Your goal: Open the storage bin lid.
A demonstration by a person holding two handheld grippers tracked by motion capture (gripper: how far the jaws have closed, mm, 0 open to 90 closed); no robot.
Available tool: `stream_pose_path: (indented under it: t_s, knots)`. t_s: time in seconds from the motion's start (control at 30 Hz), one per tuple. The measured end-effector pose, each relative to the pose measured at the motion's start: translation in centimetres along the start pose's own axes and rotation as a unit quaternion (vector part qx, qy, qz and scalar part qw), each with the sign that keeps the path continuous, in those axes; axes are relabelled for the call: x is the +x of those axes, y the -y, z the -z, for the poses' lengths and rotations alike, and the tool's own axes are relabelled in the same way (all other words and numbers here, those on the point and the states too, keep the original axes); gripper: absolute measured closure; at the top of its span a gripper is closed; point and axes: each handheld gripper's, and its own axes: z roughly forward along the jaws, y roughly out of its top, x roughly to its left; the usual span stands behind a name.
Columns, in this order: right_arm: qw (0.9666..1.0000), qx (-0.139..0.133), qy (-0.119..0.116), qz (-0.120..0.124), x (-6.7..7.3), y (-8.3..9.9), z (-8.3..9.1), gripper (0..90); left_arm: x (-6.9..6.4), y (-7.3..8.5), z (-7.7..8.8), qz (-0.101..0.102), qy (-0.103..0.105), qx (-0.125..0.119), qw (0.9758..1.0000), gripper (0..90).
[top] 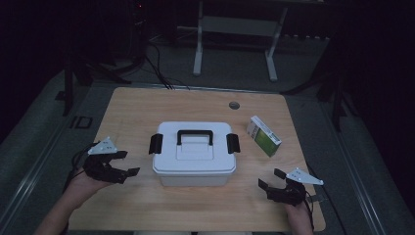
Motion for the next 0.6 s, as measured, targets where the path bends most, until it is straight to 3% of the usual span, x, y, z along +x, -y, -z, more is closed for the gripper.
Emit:
stream_pose_path:
  t_s: [0.27,0.47,0.6]
  knots:
    - [1.0000,0.001,-0.006,-0.001,-0.1,0.1,0.0,14.0,-0.4,-2.9,1.1,-0.031,0.005,0.003,0.9995,18.9]
    - [1.0000,0.001,-0.007,-0.003,-0.1,0.0,0.0,14.0,-0.8,-4.7,1.2,-0.057,0.009,0.023,0.9981,18.9]
    - [1.0000,0.002,-0.008,-0.003,0.0,0.1,0.0,13.9,-1.2,-6.0,1.2,-0.073,-0.002,0.029,0.9969,18.9]
